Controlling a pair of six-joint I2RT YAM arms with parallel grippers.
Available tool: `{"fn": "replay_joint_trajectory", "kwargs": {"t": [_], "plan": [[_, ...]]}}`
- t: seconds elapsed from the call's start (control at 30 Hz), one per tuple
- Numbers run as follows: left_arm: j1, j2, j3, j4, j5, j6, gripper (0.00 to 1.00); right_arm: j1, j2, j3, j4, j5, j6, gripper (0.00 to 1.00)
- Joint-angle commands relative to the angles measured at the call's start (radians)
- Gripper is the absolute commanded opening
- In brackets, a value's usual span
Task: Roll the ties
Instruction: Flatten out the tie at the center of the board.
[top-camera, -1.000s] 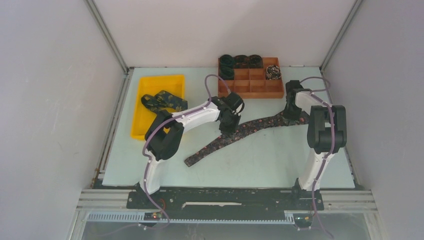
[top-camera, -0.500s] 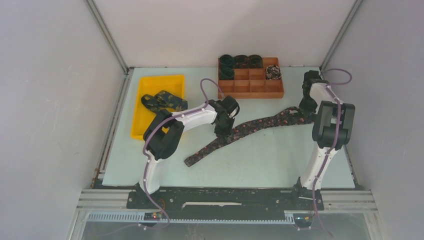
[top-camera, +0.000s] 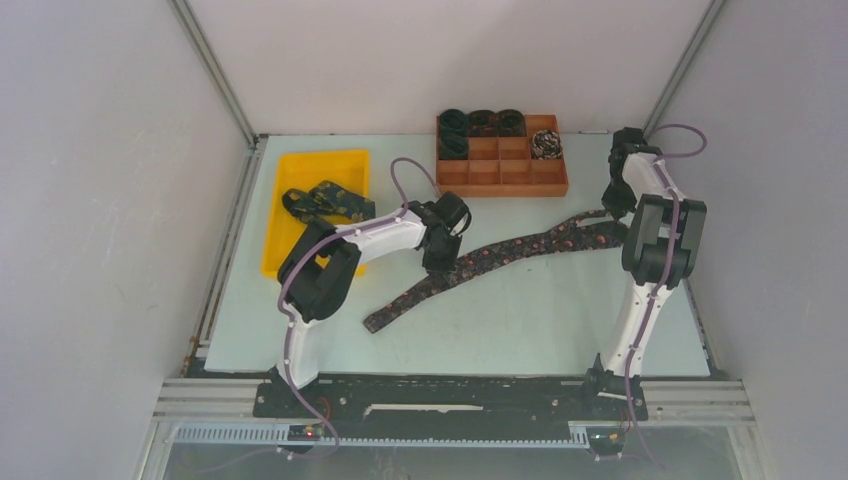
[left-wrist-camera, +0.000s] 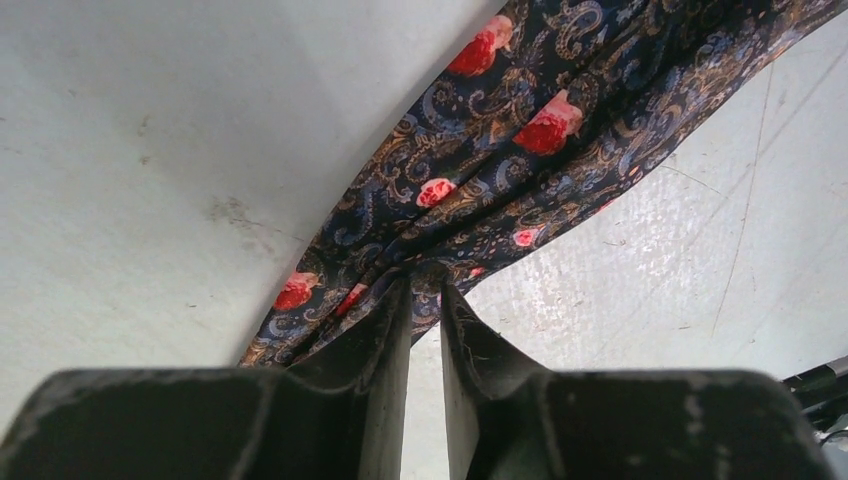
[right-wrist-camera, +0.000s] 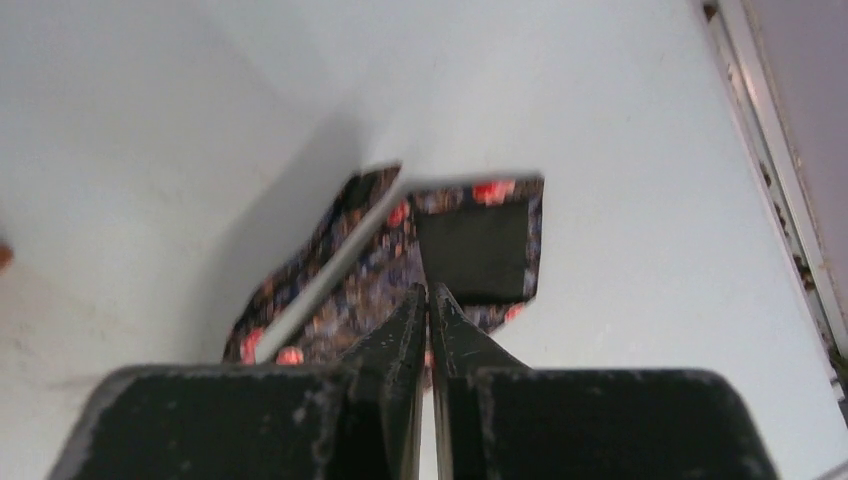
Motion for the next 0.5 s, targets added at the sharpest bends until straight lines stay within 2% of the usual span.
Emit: {"fn": "replay_joint_trajectory", "kwargs": {"t": [0.0,0.13,0.2,0.47], "plan": [[0.015,-0.058,-0.016,-0.035,-0.061,0.012,0.23,0.064,-0.172,-0.115,0.020,-0.022,0.008,0.07],[0.016,-0.113,0.000,-0.067,-0.084,0.023,0.24,0.103,-0.253,-0.246,0.102,-0.119,0.032,0.08],[0.016,-0.146,-0.001,-0.071,-0.080,0.021,0.25,0.126,-0.248,-0.251,0.123,-0.163,0.035,0.09],[0.016,-0.303,-0.099,-0.052,-0.066,0.001,0.31,0.170,-0.086,-0.071,0.085,-0.192,0.035,0.09]]}}
